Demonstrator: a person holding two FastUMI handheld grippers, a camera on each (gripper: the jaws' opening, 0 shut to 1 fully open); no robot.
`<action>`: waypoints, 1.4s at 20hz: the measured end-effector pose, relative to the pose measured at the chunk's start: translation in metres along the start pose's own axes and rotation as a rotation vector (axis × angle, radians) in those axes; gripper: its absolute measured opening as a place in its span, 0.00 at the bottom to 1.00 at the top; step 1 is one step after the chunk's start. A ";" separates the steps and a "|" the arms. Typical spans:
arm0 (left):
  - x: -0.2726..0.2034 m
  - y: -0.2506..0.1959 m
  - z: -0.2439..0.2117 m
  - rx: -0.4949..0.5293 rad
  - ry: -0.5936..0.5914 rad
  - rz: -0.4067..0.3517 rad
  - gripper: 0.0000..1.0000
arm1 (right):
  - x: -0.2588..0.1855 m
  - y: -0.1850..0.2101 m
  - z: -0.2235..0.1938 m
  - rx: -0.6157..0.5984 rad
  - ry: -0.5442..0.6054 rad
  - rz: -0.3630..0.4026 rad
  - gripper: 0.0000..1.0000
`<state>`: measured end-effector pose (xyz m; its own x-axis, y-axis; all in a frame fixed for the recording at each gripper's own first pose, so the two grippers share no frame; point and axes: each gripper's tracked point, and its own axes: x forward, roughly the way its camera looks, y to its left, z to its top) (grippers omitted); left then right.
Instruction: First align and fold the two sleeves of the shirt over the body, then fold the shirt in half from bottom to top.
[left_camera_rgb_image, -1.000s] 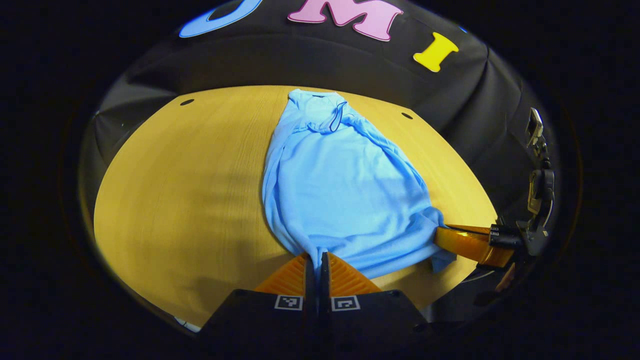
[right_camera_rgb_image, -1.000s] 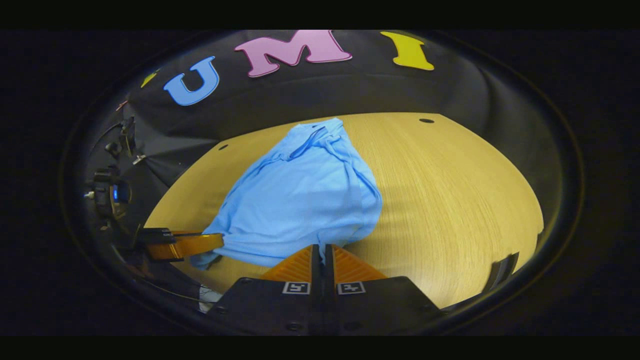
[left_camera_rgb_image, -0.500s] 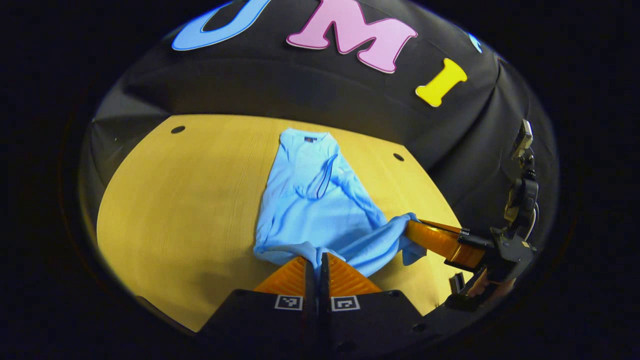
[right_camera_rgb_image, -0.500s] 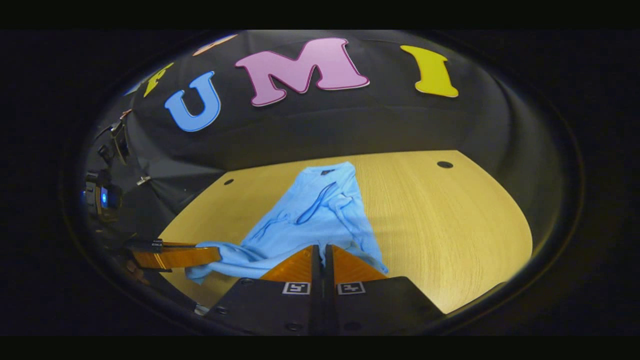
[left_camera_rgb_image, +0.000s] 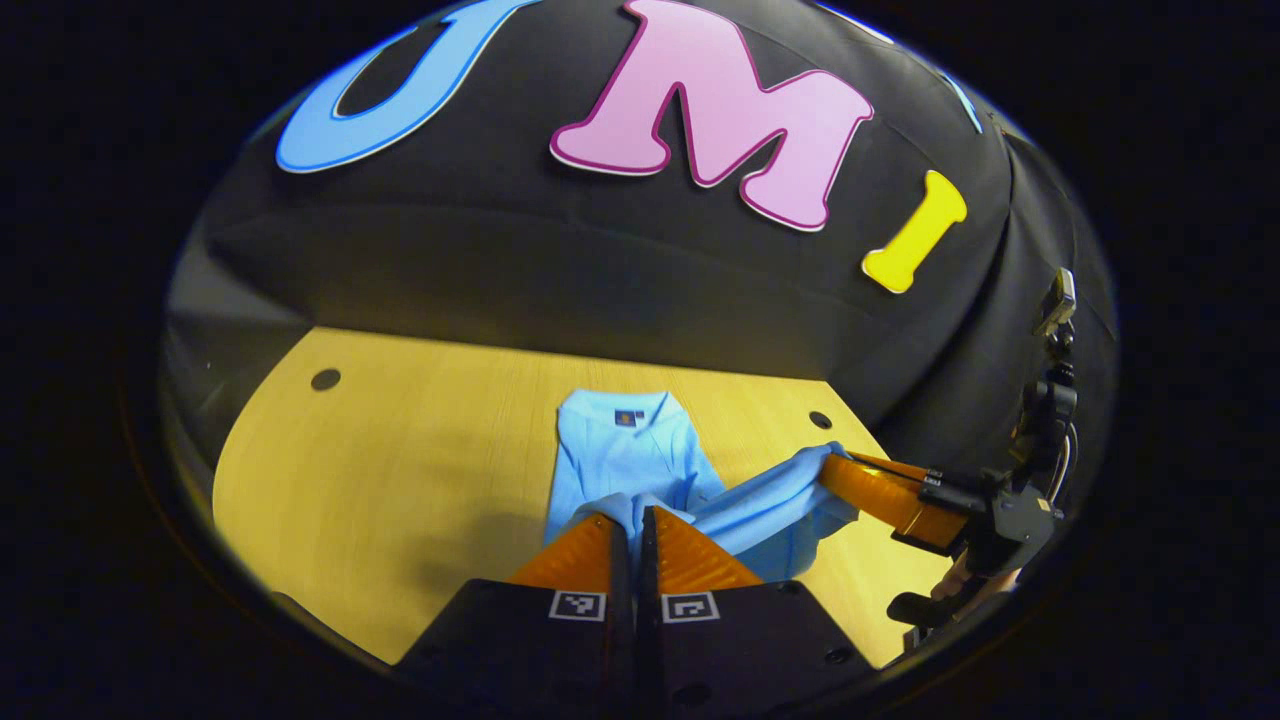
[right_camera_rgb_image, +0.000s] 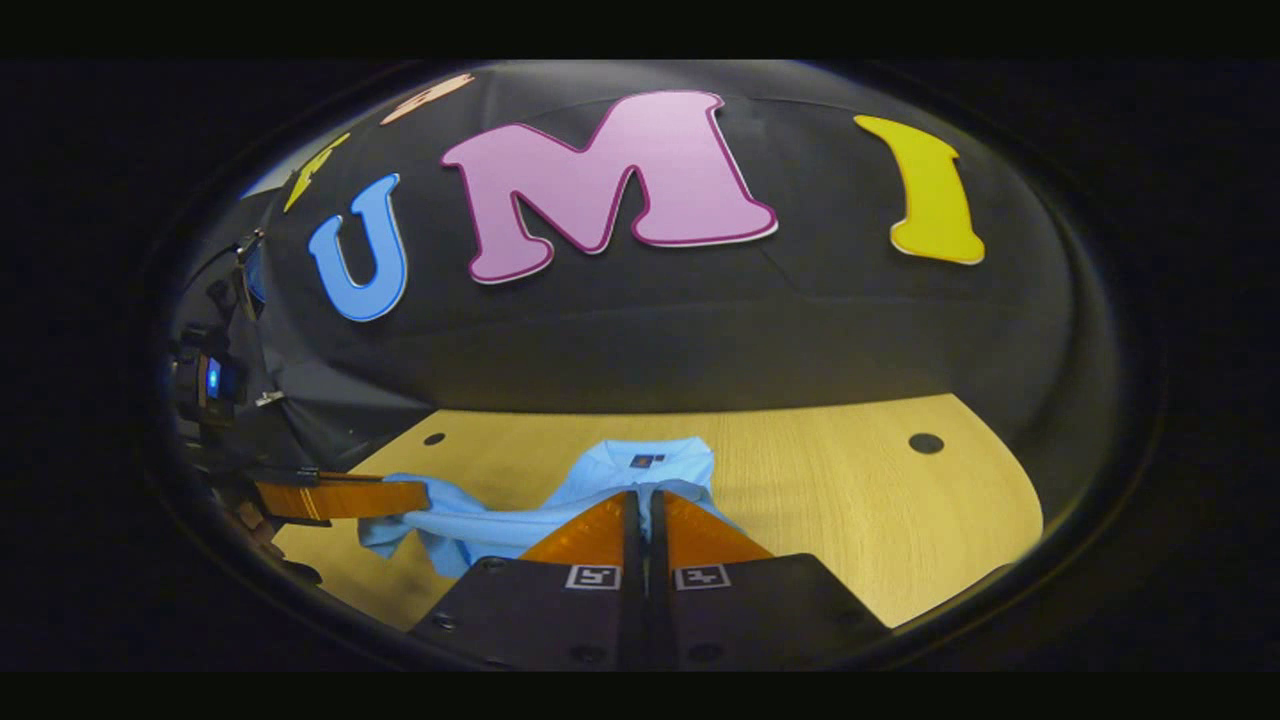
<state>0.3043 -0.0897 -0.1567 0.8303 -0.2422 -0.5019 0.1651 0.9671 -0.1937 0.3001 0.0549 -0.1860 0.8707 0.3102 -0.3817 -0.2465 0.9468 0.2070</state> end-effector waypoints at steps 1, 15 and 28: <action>0.014 0.004 0.012 0.002 -0.010 -0.004 0.06 | 0.017 -0.002 0.008 -0.008 -0.012 0.002 0.00; 0.218 0.092 0.045 0.112 -0.011 0.108 0.25 | 0.216 -0.071 -0.016 -0.047 0.014 -0.158 0.10; -0.007 0.055 0.082 0.225 -0.364 0.175 0.97 | -0.009 -0.055 0.049 -0.081 -0.208 -0.303 0.96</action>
<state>0.3513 -0.0289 -0.0950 0.9822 -0.0694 -0.1743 0.0836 0.9936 0.0757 0.3265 -0.0043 -0.1498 0.9751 -0.0014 -0.2220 0.0100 0.9992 0.0377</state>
